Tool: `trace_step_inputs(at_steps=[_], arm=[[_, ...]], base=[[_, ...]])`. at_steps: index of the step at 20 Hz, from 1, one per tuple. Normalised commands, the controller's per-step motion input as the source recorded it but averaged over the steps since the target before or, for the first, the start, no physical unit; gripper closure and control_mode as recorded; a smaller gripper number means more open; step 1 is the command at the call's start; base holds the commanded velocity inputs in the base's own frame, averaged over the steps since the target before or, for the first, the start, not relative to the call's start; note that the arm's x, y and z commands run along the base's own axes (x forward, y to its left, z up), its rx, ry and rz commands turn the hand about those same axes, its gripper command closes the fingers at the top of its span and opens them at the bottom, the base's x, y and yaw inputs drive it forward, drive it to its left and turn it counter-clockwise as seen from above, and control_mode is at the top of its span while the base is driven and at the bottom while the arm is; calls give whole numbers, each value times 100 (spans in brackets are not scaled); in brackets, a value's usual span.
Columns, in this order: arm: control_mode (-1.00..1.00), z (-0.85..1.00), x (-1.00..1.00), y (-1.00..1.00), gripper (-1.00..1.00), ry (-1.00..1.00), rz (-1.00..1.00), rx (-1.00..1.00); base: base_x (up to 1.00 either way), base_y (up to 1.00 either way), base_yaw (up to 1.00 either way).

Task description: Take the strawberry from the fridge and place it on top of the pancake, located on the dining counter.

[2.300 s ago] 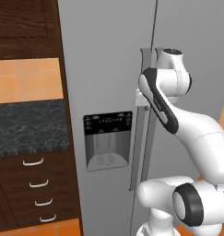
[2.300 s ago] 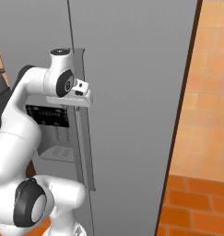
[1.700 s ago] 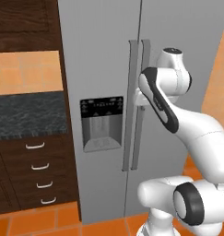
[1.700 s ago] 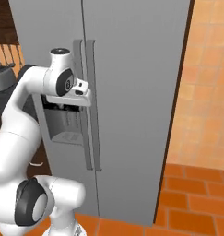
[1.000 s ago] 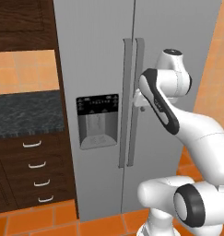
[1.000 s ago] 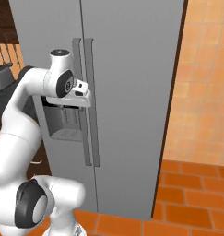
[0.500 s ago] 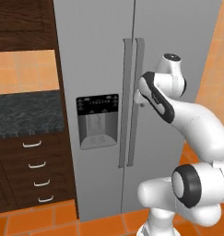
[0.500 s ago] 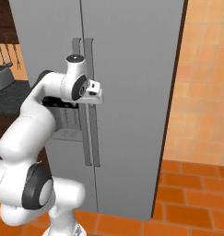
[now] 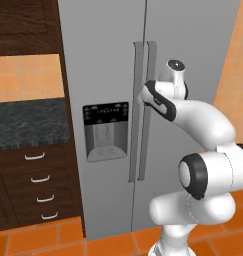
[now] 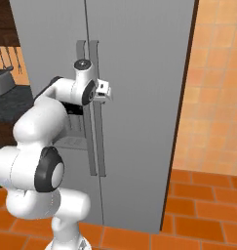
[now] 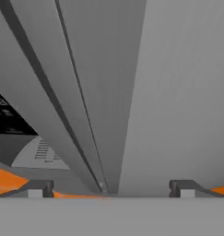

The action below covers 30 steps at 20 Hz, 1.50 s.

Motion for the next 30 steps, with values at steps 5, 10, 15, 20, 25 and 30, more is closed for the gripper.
trace_step_inputs(at_steps=[5,10,15,20,25,30], arm=[[-100,0,68,-5,-100,-11,0,0],[-100,-4,41,-11,-100,-8,2,1],[-100,-28,20,0,-100,-27,0,0],[-100,-8,33,-4,-100,-11,0,0],[-100,0,3,-2,100,0,3,0],[-100,0,-92,-30,100,0,0,2]], base=[[0,0,0],[0,0,0],[0,0,0],[0,0,0],[0,0,0],[0,0,0]])
